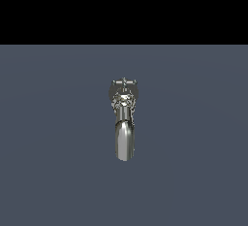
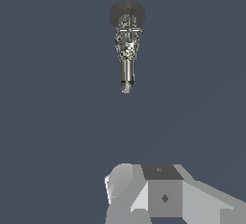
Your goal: Turn on the faucet by rotating a designated handle.
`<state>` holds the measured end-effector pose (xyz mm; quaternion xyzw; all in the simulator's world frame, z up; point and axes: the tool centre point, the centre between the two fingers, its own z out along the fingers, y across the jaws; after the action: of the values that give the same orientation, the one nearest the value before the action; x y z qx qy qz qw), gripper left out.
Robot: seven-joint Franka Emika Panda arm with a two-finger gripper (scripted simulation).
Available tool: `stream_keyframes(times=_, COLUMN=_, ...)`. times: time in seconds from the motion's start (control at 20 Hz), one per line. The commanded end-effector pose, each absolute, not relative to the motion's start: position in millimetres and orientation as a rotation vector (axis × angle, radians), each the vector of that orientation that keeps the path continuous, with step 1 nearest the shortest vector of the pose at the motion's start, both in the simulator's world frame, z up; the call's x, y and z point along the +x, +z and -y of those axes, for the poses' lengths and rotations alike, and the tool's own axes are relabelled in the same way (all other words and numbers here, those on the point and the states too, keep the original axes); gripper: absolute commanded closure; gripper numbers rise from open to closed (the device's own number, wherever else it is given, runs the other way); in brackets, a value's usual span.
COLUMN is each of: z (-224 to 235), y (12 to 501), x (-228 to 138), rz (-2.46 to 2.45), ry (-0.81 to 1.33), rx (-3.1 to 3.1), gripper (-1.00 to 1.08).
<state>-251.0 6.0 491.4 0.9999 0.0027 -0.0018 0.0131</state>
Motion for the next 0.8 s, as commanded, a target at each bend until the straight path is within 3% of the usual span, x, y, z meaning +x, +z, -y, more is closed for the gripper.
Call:
stream_keyframes(times=0.0, z=-3, y=461, x=-245, rz=0.050, ry=-0.128, rx=3.113, gripper=0.51)
stream_keyframes(times=0.05, z=-8, y=435, x=-245, rz=0.003, ry=-0.195, rx=3.091, gripper=0.25)
stream_keyframes(times=0.2, z=8, y=391, x=-226, rz=0.033, ry=-0.241, rx=3.116, gripper=0.12)
stream_keyframes(times=0.3, z=-18, y=372, x=-219, rz=-0.121, ry=-0.265, rx=3.038, gripper=0.15)
stream_keyframes(times=0.35, z=8, y=359, x=-213, rz=0.028, ry=-0.280, rx=3.058, gripper=0.32)
stream_keyframes(times=0.4, z=22, y=358, x=-213, rz=0.083, ry=-0.286, rx=3.064, gripper=0.32)
stream_keyframes(times=0.45, z=-14, y=353, x=-199, rz=-0.033, ry=-0.269, rx=3.084, gripper=0.42)
stream_keyframes(times=0.6, z=25, y=327, x=-186, rz=0.234, ry=-0.286, rx=3.119, gripper=0.60)
stream_keyframes(times=0.65, z=3, y=315, x=-177, rz=0.140, ry=-0.284, rx=3.087, gripper=0.48)
stream_keyframes(times=0.75, z=14, y=294, x=-159, rz=0.307, ry=-0.275, rx=3.107, gripper=-0.09)
